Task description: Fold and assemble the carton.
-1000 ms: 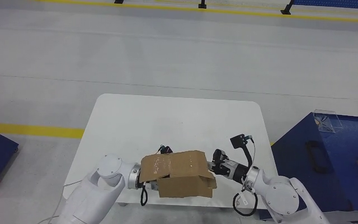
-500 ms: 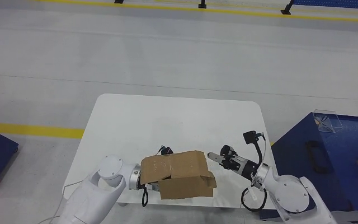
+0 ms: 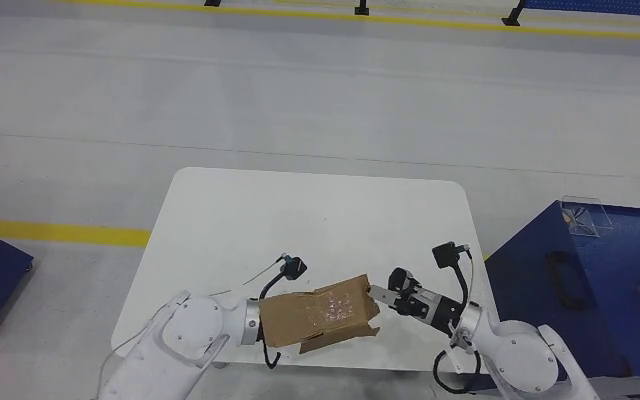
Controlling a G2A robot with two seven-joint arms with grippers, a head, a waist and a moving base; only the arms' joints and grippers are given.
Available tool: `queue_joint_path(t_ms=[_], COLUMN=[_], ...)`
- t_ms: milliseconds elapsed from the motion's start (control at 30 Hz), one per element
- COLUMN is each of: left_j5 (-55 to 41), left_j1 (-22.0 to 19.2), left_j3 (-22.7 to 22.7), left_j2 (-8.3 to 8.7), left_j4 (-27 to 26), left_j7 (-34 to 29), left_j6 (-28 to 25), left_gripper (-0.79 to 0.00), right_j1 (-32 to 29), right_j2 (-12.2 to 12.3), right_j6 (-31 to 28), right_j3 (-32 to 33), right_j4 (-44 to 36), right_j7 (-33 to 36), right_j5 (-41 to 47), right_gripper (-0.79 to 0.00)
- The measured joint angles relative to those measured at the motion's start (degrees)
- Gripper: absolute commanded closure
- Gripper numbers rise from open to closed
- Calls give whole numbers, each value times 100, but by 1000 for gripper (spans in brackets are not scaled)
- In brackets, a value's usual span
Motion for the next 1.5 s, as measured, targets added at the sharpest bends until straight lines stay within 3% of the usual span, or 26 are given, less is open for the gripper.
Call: queue_joint_path(t_ms=[300,700,1000,1233,1500], left_j5=[289,185,720,378,-424], left_j1=[157,110,89,64,67], left_j3=[-100,-53,131,17,-58], left_j2=[55,68,80,83,72], left_j4=[-134,-26,-108,-1,144], left_j7=[174,116,154,268,179], left_j6=[-221,-281,-216,-106,82], left_gripper=[0,0,0,0,0], right_j1=[111,252,529,523,420], right_j2=[-30,-40,-76,-69,-68], right_j6=[62,309,588,625,593], right_j3=[-414,-121,-499,-599,-233], right_j4=[88,77,63,-6,5], right_j7=[137,-47,41,274,-23], right_j5=[-175,233,-17,-182,165], right_gripper=[-785,-785,-785,-785,-785])
